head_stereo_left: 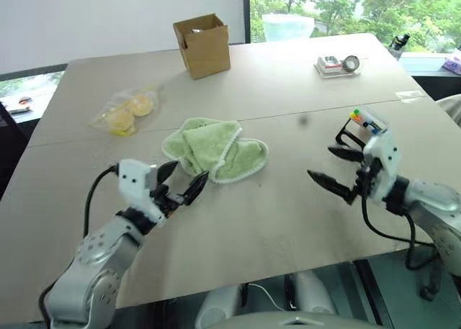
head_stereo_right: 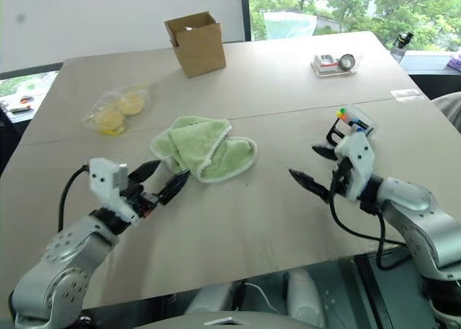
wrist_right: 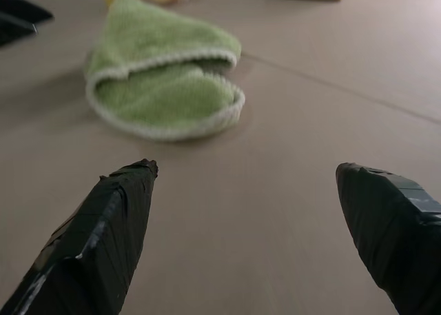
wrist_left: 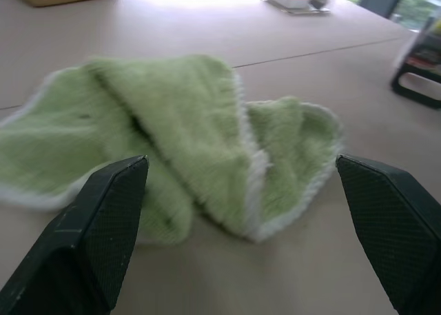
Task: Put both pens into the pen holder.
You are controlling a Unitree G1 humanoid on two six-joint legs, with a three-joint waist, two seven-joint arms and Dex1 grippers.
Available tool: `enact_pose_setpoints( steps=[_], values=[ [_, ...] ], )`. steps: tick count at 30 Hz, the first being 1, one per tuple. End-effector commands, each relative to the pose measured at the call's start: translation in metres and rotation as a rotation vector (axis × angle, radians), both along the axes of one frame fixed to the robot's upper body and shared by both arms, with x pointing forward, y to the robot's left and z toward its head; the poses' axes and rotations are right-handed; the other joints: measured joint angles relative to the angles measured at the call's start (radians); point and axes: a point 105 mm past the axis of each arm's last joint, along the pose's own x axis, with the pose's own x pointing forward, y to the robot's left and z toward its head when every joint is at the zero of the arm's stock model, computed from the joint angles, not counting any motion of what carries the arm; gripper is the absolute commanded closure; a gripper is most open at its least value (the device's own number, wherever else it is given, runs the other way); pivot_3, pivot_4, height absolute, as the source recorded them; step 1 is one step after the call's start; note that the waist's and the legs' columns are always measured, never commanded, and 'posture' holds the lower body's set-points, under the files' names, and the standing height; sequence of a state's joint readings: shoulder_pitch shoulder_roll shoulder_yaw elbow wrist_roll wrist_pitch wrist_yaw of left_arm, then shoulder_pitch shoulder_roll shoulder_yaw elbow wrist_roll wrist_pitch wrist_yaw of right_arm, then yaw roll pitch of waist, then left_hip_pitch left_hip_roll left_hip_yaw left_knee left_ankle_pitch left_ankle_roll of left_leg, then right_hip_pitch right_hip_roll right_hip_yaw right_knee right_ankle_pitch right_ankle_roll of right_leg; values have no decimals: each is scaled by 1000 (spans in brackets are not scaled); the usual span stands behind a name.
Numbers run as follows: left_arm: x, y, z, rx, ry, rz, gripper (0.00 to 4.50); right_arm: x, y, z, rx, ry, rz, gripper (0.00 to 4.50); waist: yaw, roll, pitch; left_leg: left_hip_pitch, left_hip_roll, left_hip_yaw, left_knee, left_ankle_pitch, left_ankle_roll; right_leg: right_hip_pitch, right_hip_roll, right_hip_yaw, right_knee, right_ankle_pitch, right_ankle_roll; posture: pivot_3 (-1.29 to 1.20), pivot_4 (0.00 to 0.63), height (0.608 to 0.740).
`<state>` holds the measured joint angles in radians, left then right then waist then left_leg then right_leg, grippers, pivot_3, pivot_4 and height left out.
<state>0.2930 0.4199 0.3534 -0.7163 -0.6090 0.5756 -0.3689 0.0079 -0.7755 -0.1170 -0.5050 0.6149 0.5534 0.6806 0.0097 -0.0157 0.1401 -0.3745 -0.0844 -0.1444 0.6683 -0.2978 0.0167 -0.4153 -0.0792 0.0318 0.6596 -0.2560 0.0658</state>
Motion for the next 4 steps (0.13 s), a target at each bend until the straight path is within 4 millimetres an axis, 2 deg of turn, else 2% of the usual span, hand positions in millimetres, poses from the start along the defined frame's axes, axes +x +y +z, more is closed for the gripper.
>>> enact_pose_setpoints(
  steps=[1,4],
  values=[
    [-19,21,5,56,-25,102,0,-8,-23,10,-36,-43,-7,51,5,1,1,3,0,1,-1,0,1,3,0,0,-1,0,0,0,150,740],
    [-29,27,-3,73,6,124,0,-8,-35,5,-66,-36,-11,51,5,1,1,11,0,4,-1,-4,6,9,0,-1,-1,0,0,0,150,740]
  ],
)
